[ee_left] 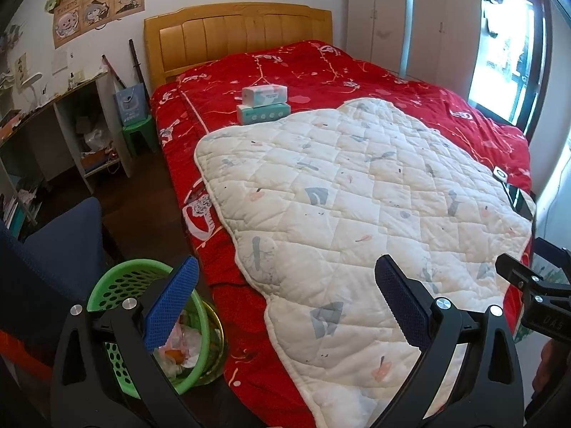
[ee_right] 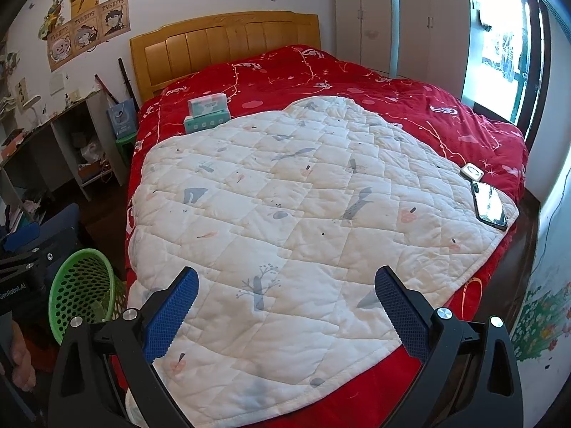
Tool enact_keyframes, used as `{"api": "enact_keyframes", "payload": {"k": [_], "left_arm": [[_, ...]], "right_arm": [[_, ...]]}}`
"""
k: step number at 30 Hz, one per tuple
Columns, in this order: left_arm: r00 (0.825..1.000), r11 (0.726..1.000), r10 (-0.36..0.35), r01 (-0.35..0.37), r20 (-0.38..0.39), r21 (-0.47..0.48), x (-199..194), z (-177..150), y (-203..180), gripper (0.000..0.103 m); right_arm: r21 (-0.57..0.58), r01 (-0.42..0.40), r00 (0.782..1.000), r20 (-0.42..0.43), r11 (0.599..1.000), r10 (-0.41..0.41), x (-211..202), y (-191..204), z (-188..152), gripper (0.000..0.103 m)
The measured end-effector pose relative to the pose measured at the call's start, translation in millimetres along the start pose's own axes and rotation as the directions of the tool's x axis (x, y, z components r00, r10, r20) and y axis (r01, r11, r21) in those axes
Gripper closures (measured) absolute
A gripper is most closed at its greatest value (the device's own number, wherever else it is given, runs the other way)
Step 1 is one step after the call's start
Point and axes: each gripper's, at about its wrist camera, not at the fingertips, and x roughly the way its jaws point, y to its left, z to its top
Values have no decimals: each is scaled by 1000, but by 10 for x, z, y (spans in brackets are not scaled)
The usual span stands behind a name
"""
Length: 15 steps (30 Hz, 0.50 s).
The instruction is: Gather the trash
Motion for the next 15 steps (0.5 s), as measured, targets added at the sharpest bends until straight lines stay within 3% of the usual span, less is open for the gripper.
{"api": "enact_keyframes", "payload": {"k": [15], "left_arm": [[1000,1000,1,-1,4,0,-13,14,-33,5]], "right_arm": [[0,5,1000,0,1000,-5,-16,-14,-9,7]]}}
